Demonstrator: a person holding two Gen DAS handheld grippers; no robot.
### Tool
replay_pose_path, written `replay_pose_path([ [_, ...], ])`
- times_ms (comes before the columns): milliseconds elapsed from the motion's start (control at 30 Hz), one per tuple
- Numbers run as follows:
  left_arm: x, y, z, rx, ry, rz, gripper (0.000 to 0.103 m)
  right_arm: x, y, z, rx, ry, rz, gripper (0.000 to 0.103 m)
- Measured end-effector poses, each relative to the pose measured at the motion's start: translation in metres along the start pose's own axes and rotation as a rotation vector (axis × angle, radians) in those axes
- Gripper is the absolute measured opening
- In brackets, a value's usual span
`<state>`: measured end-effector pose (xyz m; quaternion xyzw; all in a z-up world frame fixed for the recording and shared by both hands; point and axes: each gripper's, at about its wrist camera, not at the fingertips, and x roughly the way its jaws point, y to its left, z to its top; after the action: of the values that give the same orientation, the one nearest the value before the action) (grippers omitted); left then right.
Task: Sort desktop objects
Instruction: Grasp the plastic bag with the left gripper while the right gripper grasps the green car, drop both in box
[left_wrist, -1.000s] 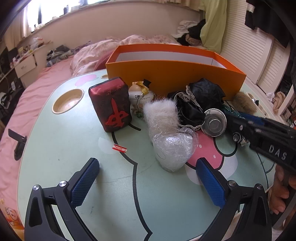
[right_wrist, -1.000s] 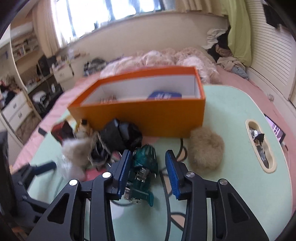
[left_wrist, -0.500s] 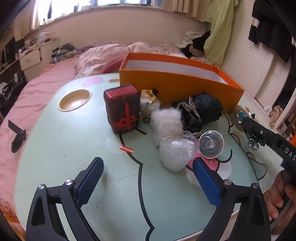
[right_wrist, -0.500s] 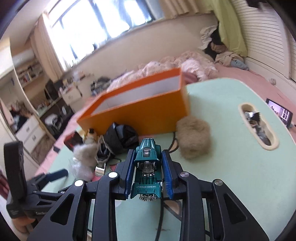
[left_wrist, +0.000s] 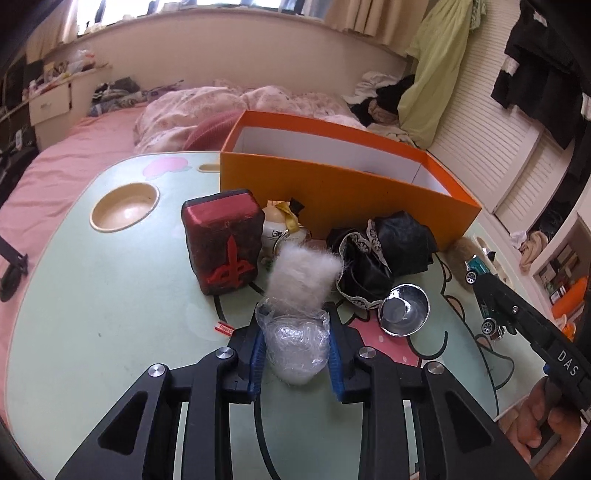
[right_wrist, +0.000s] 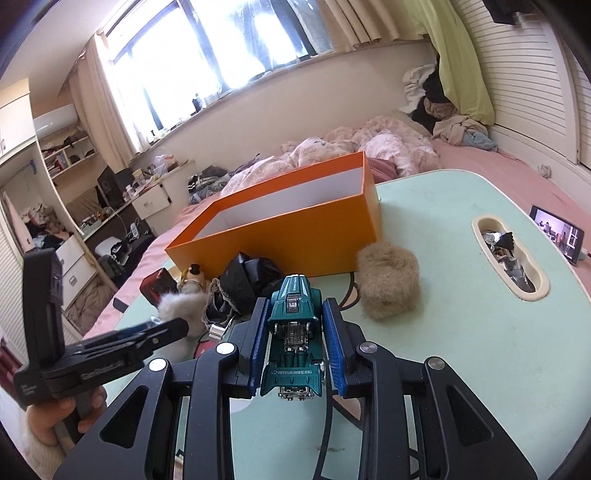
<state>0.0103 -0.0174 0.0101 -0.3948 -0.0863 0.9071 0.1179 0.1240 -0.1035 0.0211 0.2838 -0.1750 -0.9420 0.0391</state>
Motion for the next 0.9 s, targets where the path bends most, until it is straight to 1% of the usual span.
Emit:
replay_pose_path([
  [133, -0.025, 0.010, -0.009, -0.021, -0.056, 0.019, 0.027, -0.001, 0.000, 0.000, 0.003, -0.005, 0.002, 0.030],
  [233, -0.038, 0.014, -0.017, -0.013, -0.062, -0.001, 0.027, -0.002, 0.002, 0.000, 0.000, -0.008, 0.001, 0.030],
  [333, -0.053, 0.012, -0.013, -0.002, -0.116, -0.012, 0.027, -0.004, 0.002, 0.002, -0.004, -0.019, 0.002, 0.030],
  [367, -0.059, 0.008, -0.007, 0.013, -0.140, -0.023, 0.027, -0.004, 0.003, 0.003, -0.008, -0.021, 0.004, 0.030],
  [467, -0.065, -0.003, 0.018, 0.043, -0.174, -0.076, 0.027, -0.004, 0.006, 0.015, -0.006, -0.034, 0.022, 0.030],
  [533, -0.065, -0.016, 0.041, 0.073, -0.198, -0.095, 0.027, -0.003, 0.010, 0.036, -0.002, -0.073, 0.034, 0.030],
  [600, -0.060, -0.026, 0.066, 0.093, -0.227, -0.108, 0.027, -0.001, 0.017, 0.058, -0.026, -0.117, 0.027, 0.030],
  [667, -0.051, -0.031, 0.090, 0.083, -0.237, -0.117, 0.027, 0.007, 0.024, 0.082, -0.048, -0.142, 0.020, 0.030],
  [733, -0.036, -0.032, 0.114, 0.041, -0.237, -0.126, 0.027, 0.020, 0.025, 0.101, -0.052, -0.139, 0.019, 0.030],
  [767, -0.031, -0.031, 0.120, 0.013, -0.246, -0.117, 0.033, 0.030, 0.025, 0.111, -0.053, -0.130, 0.001, 0.031],
  [800, -0.021, -0.029, 0.127, -0.012, -0.253, -0.097, 0.057, 0.037, 0.023, 0.114, -0.053, -0.118, -0.011, 0.031],
  [833, -0.013, -0.029, 0.128, -0.020, -0.246, -0.076, 0.072, 0.046, 0.021, 0.116, -0.054, -0.097, -0.021, 0.031],
  [867, -0.001, -0.029, 0.128, -0.016, -0.219, -0.052, 0.085, 0.059, 0.017, 0.116, -0.058, -0.056, -0.026, 0.034],
  [900, 0.008, -0.030, 0.124, -0.007, -0.189, -0.040, 0.085, 0.068, 0.013, 0.111, -0.056, -0.011, -0.030, 0.037],
])
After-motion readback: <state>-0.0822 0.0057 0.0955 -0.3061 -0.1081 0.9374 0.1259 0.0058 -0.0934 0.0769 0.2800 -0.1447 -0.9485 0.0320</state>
